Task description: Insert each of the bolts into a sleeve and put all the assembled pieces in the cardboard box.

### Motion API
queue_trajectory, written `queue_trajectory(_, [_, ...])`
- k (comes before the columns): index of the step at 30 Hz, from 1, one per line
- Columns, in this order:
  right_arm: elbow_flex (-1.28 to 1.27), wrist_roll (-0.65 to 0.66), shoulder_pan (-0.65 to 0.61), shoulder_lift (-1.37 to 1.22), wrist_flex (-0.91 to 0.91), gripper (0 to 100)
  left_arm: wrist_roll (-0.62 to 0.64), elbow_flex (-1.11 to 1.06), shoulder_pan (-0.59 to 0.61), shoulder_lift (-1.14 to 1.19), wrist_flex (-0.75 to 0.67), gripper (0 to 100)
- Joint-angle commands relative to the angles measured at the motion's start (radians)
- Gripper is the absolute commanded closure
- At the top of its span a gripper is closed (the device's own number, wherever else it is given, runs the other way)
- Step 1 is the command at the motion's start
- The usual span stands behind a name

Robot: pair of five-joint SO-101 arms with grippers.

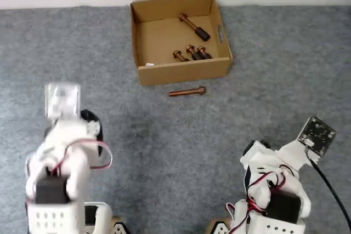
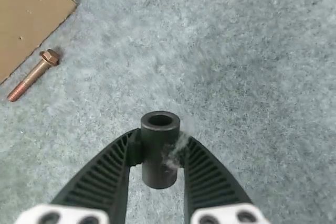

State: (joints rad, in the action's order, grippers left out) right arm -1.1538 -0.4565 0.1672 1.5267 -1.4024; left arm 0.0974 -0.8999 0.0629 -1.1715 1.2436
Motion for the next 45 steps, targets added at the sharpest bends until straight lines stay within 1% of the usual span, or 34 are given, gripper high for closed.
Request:
queue_trajectory(1, [0.006,0.012,0.007,0.008,0.016,99.1,0.003,0.265,-0.087,0.276,0.092,99])
queue_trajectory(5, [0.002,0.012,0.007,0.008,0.016,99.1,-0.081,0.487,-0.199,0.543,0.132,99])
queue_trajectory(8, [0.000,0.012,0.007,0.008,0.016,99.1,-0.137,0.613,-0.242,0.730,0.133,99])
queue_trajectory(11, [0.000,0.012,0.008,0.008,0.016,99.1,-0.245,0.730,-0.267,0.891,0.133,99])
queue_trajectory(15, [-0.002,0.012,0.010,0.008,0.016,99.1,-0.402,0.874,-0.302,1.043,0.150,99])
queue_trajectory(20, [-0.002,0.012,0.010,0.008,0.016,99.1,-0.512,1.013,-0.371,1.185,0.149,99])
queue_trajectory(25, [-0.002,0.012,0.010,0.008,0.016,99.1,-0.675,1.122,-0.440,1.356,0.150,98])
queue_trajectory(29, [-0.002,0.012,0.012,0.008,0.016,99.1,-0.704,1.234,-0.439,1.527,0.155,89])
queue_trajectory(32, [-0.002,0.012,0.012,0.008,0.015,99.1,-0.706,1.357,-0.434,1.643,0.195,86])
queue_trajectory(39, [-0.002,0.012,0.012,0.008,0.015,99.1,-0.706,1.758,-0.470,1.924,0.319,85])
queue_trajectory(45, [-0.002,0.012,0.012,0.008,0.013,99.1,-0.755,2.069,-0.489,2.165,0.436,86])
